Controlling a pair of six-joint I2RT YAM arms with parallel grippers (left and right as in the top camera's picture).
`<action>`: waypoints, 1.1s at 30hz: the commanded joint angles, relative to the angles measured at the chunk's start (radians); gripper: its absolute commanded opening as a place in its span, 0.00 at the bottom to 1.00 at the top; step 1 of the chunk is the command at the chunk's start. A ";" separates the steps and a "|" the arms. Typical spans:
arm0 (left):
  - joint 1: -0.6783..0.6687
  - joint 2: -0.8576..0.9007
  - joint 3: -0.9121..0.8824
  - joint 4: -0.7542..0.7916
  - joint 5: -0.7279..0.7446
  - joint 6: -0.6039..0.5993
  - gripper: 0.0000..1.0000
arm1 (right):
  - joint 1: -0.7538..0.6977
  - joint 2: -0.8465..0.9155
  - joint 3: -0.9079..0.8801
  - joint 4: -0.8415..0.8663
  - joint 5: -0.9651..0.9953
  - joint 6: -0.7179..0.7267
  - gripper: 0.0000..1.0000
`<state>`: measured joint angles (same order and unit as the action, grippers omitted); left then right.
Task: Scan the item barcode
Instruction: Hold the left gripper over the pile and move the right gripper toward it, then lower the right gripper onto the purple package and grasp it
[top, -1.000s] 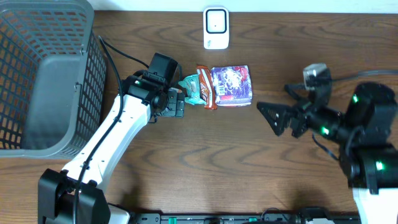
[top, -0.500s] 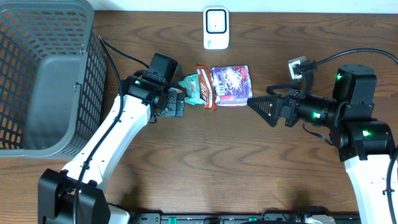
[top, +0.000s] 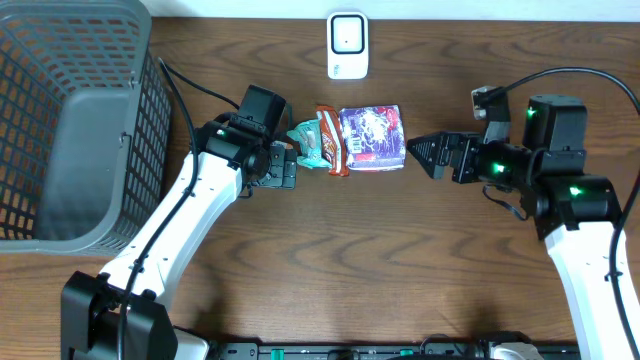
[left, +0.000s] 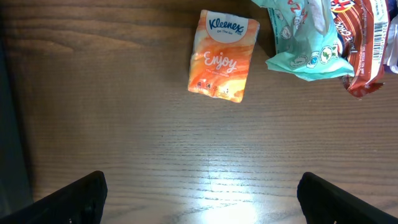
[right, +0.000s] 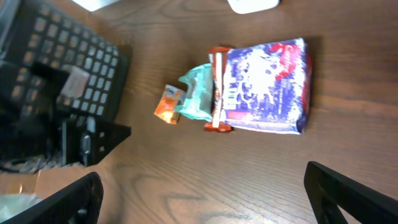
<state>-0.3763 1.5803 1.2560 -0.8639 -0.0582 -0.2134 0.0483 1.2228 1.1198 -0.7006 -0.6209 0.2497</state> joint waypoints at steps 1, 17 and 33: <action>-0.002 0.000 0.005 -0.003 -0.002 -0.010 0.98 | 0.006 0.021 0.002 -0.003 0.040 0.027 0.99; -0.002 0.000 0.005 -0.003 -0.002 -0.010 0.98 | 0.010 0.101 -0.003 0.118 0.038 0.118 0.99; -0.002 0.000 0.005 -0.003 -0.002 -0.010 0.98 | -0.087 0.102 -0.003 0.041 0.342 -0.046 0.99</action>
<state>-0.3763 1.5803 1.2560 -0.8639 -0.0582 -0.2134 -0.0063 1.3285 1.1172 -0.6788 -0.3901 0.2386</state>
